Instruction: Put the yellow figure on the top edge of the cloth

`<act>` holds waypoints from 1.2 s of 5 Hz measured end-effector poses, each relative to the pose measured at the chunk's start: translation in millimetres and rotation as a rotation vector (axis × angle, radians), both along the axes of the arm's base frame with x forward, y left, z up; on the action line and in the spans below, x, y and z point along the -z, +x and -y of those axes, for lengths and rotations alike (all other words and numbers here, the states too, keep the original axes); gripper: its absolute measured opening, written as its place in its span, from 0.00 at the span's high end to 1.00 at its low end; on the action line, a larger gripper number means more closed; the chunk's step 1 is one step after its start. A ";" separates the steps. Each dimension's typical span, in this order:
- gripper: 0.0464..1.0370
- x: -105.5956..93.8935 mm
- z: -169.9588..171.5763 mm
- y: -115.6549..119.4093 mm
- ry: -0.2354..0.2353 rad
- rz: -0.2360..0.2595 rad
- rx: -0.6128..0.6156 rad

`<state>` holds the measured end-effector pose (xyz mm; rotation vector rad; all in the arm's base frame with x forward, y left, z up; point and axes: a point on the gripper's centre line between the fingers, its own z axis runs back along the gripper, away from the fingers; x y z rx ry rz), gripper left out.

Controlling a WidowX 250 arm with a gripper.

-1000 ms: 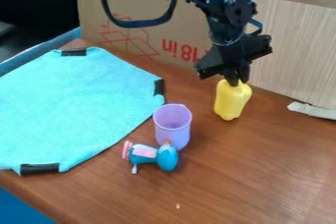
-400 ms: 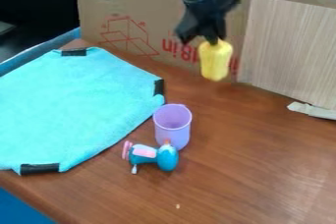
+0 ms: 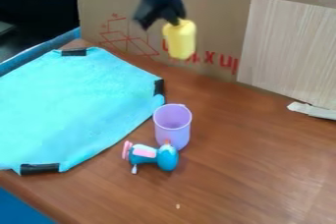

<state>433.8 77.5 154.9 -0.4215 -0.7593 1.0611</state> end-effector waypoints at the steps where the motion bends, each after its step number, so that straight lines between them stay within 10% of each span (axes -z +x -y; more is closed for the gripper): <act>1: 0.96 -13.2 -36.2 -13.4 -0.021 0.044 -0.056; 6: 0.96 13.6 -160.1 -38.4 0.075 0.007 -0.308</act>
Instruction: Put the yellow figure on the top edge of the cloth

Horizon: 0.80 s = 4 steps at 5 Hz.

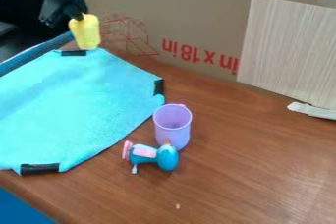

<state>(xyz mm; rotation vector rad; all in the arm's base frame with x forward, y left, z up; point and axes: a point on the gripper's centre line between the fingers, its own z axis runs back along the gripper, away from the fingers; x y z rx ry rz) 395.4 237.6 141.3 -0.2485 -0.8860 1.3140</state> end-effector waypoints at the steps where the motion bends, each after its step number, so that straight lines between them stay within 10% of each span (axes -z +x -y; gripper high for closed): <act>1: 0.96 1.0 -14.4 7.8 0.012 0.004 -0.026; 4: 0.96 7.3 -52.0 -10.2 -0.015 -0.009 -0.076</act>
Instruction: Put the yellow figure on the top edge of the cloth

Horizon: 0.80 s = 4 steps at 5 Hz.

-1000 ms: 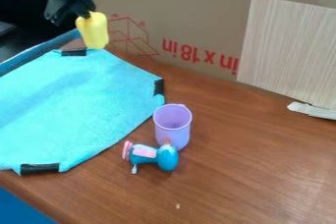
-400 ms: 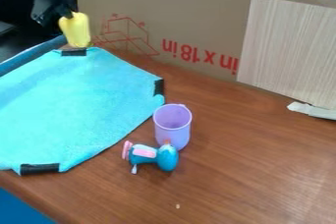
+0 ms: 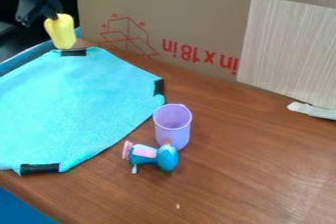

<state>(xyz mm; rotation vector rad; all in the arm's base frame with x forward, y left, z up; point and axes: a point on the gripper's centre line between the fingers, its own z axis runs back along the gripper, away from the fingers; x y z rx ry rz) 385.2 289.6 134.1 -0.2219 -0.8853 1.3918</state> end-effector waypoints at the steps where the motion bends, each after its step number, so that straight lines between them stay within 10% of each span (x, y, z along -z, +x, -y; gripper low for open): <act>1: 0.96 13.4 2.0 -6.1 0.014 -0.027 0.001; 3: 0.94 21.3 10.2 -1.4 0.066 -0.020 0.005; 4: 0.76 22.6 10.9 -2.2 0.056 -0.026 -0.002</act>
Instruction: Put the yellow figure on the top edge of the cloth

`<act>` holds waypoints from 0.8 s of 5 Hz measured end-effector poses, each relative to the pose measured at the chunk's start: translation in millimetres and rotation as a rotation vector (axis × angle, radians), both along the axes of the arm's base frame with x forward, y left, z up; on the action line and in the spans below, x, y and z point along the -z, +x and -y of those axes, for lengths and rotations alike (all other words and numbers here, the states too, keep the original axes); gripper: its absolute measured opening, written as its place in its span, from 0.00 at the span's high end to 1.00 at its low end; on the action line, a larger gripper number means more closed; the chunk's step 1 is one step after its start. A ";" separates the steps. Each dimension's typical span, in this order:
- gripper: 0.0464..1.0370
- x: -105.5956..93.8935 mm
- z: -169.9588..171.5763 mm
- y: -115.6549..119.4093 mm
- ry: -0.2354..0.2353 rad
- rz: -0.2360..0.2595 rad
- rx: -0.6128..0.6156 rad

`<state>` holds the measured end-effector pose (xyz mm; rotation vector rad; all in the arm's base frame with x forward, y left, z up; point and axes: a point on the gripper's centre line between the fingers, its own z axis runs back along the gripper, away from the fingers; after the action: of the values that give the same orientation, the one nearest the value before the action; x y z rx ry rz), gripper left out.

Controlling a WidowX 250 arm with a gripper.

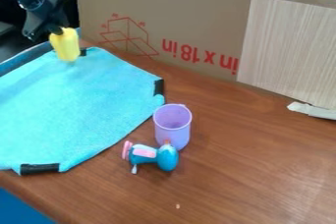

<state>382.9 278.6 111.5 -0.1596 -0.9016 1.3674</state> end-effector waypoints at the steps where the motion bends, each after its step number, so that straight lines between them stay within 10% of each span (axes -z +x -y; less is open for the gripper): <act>1: 0.48 2.7 3.8 -0.8 -0.034 -0.010 0.003; 2: 0.16 2.2 8.7 1.0 -0.078 -0.008 0.007; 4: 0.04 -38.9 20.0 7.4 -0.146 0.068 0.008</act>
<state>390.3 258.6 150.4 -0.3226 -0.8562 1.4280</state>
